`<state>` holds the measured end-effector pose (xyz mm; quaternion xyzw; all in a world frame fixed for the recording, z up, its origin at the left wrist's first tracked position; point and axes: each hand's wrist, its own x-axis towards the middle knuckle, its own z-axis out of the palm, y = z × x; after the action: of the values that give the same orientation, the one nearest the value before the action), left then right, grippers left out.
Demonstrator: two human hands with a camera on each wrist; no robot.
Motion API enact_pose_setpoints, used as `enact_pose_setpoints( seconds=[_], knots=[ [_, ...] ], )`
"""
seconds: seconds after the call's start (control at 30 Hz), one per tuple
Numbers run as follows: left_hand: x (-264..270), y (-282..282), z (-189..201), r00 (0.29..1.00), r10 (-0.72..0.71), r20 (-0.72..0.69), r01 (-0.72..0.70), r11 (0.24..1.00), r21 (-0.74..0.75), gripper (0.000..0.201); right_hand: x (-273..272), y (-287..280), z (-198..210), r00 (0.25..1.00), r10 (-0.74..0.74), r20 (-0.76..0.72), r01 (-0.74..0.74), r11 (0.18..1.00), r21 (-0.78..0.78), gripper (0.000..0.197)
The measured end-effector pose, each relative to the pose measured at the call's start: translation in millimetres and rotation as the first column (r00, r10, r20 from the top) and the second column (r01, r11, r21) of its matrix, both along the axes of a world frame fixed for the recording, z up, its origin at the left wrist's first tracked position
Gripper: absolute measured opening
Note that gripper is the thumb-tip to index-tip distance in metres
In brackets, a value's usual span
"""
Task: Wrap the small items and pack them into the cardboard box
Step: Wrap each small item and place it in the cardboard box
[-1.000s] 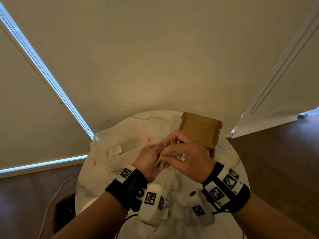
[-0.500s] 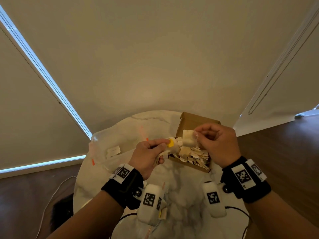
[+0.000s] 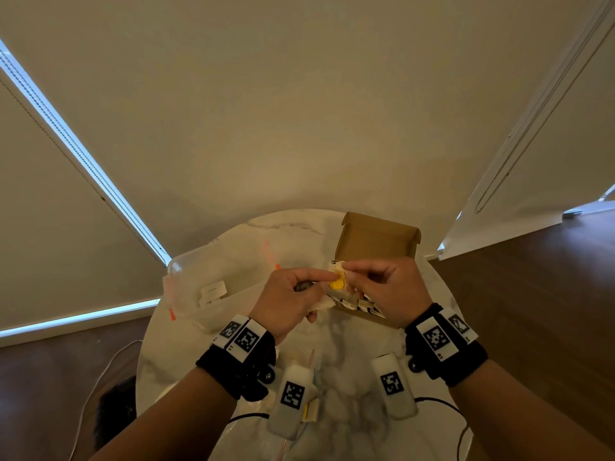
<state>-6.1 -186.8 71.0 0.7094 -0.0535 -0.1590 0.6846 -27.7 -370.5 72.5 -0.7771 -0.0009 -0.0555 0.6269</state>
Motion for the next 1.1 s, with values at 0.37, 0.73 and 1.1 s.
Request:
enact_pose_setpoints(
  seconds=[0.37, 0.73, 1.1],
  knots=[
    [23, -7, -30, 0.979, 0.182, -0.093, -0.179, 0.983, 0.034, 0.021, 49, -59, -33, 0.941, -0.334, -0.055, 0.297, 0.893, -0.338, 0.02],
    [30, 6, -52, 0.934, 0.246, -0.261, -0.255, 0.967, -0.004, 0.038, 83, -101, -127, 0.86, -0.455, -0.232, 0.168, 0.681, -0.713, 0.007],
    [17, 20, -78, 0.976, 0.205, -0.071, -0.192, 0.97, 0.151, 0.049, 59, -103, -159, 0.88, -0.304, -0.365, -0.123, 0.596, -0.793, 0.022]
  ],
)
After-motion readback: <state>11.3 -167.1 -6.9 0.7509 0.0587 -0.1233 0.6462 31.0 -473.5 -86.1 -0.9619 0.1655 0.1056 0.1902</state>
